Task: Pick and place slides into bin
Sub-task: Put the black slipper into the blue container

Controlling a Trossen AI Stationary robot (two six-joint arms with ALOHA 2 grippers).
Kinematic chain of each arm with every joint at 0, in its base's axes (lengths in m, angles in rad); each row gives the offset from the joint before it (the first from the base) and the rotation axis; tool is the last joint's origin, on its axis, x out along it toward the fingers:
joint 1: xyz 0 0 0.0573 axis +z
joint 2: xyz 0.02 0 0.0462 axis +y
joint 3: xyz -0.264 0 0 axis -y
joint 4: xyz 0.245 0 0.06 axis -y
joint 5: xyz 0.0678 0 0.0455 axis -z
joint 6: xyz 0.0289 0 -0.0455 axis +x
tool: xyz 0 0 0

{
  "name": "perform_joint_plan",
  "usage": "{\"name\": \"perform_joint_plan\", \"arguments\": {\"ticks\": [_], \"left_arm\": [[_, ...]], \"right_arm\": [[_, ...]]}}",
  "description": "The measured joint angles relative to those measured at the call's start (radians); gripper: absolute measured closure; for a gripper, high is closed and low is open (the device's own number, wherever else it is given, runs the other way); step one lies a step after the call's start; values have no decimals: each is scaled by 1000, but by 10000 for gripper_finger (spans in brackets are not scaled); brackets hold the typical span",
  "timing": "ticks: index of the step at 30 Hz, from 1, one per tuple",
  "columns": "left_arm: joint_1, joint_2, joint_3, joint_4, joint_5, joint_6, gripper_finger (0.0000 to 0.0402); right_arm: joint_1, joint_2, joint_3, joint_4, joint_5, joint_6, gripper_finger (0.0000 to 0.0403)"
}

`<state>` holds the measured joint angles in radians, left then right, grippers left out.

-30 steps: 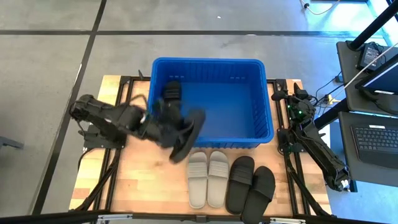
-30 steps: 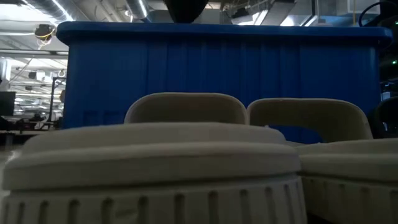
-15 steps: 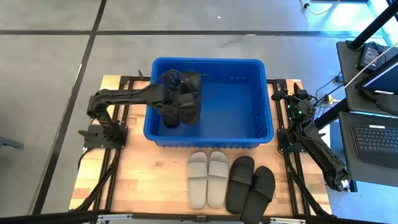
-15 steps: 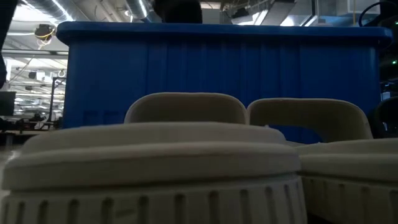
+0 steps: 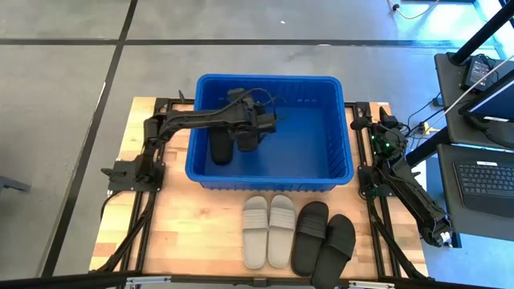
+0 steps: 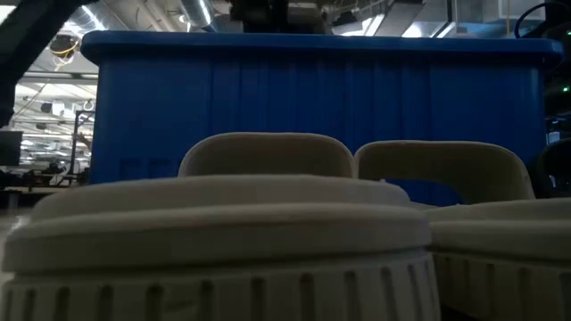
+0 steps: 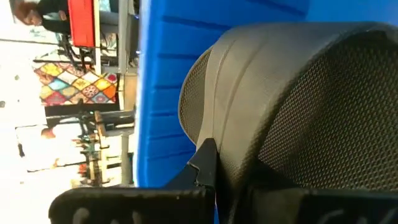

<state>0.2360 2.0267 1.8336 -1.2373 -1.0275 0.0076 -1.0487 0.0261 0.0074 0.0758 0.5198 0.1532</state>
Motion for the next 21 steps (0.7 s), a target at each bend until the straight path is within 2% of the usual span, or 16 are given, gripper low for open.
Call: {"name": "perform_joint_plan", "arguments": {"ticks": [8, 13, 17, 21], "left_arm": [[22, 64, 0, 199, 80, 155, 395], [64, 64, -6, 220, 115, 176, 395], [89, 64, -69, 235, 130, 170, 395], [90, 63, -181, 359, 127, 224, 395]], "right_arm": [[0, 0, 0, 0, 0, 0, 114], [0, 0, 0, 0, 0, -1, 114], [0, 0, 0, 0, 0, 0, 114], [0, 0, 0, 0, 0, 0, 114]]}}
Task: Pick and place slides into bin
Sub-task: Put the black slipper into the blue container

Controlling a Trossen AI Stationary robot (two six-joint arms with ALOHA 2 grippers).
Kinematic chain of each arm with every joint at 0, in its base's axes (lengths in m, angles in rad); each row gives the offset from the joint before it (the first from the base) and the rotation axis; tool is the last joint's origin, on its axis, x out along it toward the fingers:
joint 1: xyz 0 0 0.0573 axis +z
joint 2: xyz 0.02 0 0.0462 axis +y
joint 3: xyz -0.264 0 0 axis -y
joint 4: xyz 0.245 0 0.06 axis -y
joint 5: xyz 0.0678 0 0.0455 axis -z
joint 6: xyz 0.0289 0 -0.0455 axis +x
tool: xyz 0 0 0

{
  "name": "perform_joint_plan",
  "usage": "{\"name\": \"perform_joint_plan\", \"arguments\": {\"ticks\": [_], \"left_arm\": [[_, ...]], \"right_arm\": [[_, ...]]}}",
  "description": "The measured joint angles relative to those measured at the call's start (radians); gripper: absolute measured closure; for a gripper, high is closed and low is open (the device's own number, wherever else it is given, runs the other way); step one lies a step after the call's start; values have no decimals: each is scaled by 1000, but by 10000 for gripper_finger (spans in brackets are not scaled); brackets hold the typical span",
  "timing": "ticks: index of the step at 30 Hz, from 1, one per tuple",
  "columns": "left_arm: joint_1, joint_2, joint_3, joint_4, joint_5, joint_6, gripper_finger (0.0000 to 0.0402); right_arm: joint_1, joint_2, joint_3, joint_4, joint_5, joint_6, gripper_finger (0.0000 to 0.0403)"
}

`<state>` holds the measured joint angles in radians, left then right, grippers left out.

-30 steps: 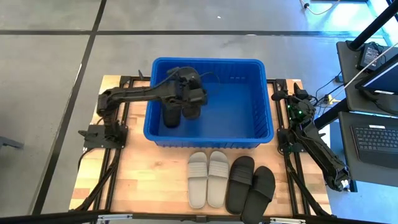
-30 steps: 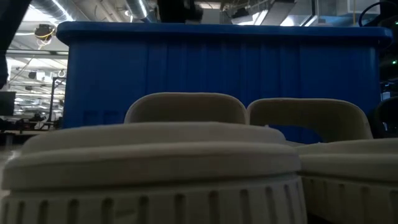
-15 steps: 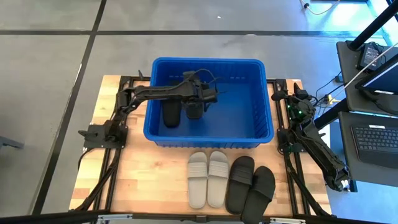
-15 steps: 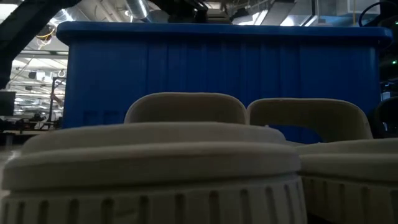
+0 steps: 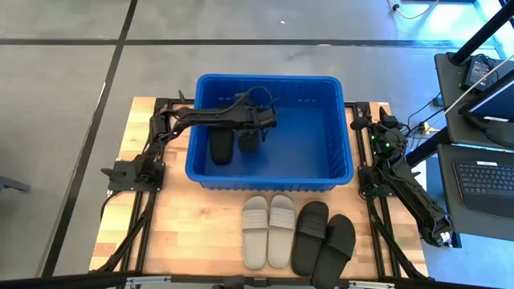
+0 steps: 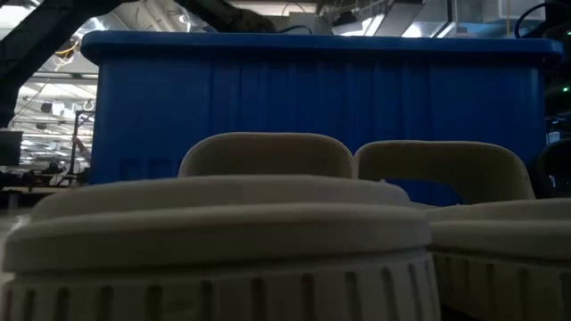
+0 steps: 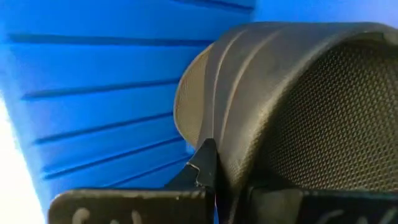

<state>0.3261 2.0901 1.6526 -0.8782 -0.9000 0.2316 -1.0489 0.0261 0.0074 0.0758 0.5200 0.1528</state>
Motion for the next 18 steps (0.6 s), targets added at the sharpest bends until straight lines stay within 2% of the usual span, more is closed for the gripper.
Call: {"name": "perform_joint_plan", "arguments": {"ticks": [5, 15, 18], "left_arm": [[-15, -6, -102, 180, 9, 94, 395], [24, -8, -183, 248, 37, 120, 395], [39, -12, -195, 262, 81, 119, 395]], "right_arm": [[0, 0, 0, 0, 0, 0, 114], [0, 0, 0, 0, 0, 4, 114], [0, 0, 0, 0, 0, 4, 114]]}}
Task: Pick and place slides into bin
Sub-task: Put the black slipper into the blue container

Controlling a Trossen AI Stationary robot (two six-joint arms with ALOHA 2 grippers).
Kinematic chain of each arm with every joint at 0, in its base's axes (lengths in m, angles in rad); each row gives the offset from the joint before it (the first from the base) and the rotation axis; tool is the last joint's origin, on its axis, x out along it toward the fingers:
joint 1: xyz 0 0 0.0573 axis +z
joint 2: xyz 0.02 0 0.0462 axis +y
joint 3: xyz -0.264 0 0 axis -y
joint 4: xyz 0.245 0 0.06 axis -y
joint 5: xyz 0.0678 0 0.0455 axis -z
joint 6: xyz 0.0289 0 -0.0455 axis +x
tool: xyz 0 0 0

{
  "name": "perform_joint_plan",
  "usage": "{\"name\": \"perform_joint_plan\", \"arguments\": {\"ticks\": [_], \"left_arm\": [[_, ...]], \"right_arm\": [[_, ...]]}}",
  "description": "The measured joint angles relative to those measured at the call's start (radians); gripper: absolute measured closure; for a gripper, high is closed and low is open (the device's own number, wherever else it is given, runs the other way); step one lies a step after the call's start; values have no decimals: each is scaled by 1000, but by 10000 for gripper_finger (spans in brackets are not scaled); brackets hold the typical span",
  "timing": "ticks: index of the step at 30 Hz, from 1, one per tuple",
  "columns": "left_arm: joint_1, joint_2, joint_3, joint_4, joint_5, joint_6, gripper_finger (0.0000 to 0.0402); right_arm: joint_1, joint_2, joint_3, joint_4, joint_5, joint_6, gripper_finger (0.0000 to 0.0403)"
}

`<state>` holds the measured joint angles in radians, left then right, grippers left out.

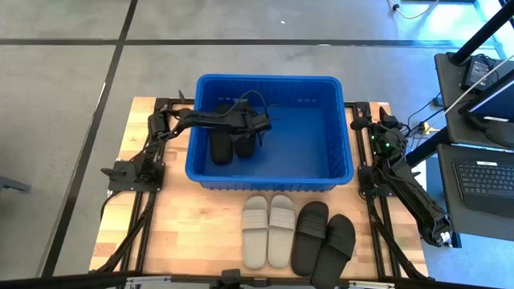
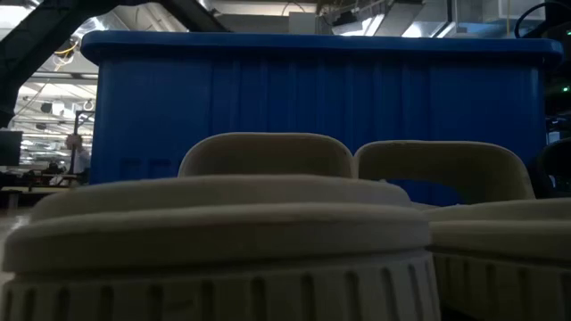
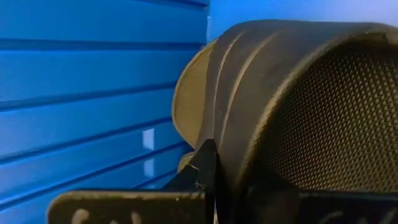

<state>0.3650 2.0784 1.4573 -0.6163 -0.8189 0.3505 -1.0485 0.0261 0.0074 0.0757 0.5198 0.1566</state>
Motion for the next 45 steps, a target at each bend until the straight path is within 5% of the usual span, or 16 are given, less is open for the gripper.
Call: {"name": "perform_joint_plan", "arguments": {"ticks": [22, 36, 45], "left_arm": [[0, 3, -39, 42, 14, 19, 340], [-1, 4, -40, 39, 54, -10, 191], [-14, 3, 28, -17, 60, -62, 175]], "right_arm": [[0, 0, 0, 0, 0, 0, 114], [0, 0, 0, 0, 0, -2, 114], [0, 0, 0, 0, 0, -3, 114]]}}
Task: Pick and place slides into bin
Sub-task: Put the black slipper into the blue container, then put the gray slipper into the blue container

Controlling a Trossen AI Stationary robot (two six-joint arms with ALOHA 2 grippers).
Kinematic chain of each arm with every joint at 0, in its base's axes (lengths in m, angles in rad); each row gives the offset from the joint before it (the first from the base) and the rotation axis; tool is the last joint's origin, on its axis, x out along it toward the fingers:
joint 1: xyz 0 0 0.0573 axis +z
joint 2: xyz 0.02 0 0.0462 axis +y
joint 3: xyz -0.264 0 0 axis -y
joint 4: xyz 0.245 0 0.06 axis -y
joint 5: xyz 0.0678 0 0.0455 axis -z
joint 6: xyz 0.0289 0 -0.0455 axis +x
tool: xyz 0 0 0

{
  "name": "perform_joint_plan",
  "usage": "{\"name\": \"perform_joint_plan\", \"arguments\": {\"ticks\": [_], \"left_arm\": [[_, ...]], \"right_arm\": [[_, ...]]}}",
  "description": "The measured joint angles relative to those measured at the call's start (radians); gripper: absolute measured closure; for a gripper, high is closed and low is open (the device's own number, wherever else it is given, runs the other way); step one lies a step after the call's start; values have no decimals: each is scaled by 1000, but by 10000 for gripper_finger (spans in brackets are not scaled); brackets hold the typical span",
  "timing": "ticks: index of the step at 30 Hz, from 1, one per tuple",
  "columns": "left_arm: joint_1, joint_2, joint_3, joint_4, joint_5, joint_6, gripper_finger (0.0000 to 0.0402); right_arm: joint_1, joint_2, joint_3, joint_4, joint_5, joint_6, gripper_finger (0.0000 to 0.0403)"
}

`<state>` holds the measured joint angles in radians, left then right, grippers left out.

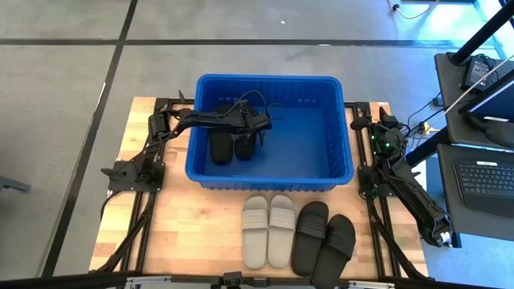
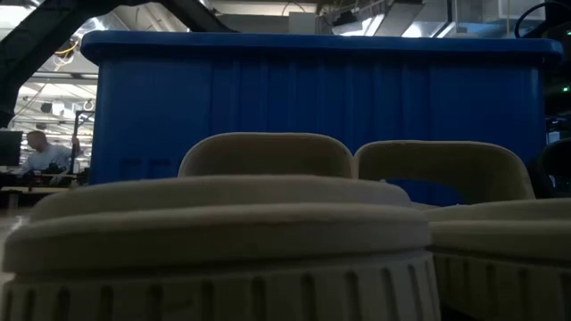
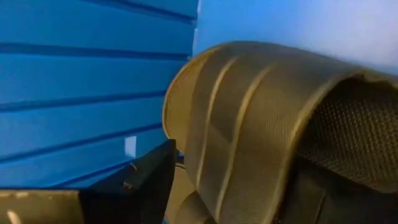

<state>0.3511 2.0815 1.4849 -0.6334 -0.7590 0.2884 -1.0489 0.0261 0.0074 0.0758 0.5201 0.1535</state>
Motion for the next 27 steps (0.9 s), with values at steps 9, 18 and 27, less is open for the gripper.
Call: {"name": "perform_joint_plan", "arguments": {"ticks": [9, 18, 27], "left_arm": [[-18, -1, 38, -103, 22, -76, 175], [-86, -2, 38, -166, -50, -144, 175], [-167, -83, 38, -234, -24, -276, 175]], "right_arm": [[0, 0, 0, 0, 0, 0, 114], [0, 0, 0, 0, 0, -3, 114], [1, 1, 0, 0, 0, -5, 114]]}}
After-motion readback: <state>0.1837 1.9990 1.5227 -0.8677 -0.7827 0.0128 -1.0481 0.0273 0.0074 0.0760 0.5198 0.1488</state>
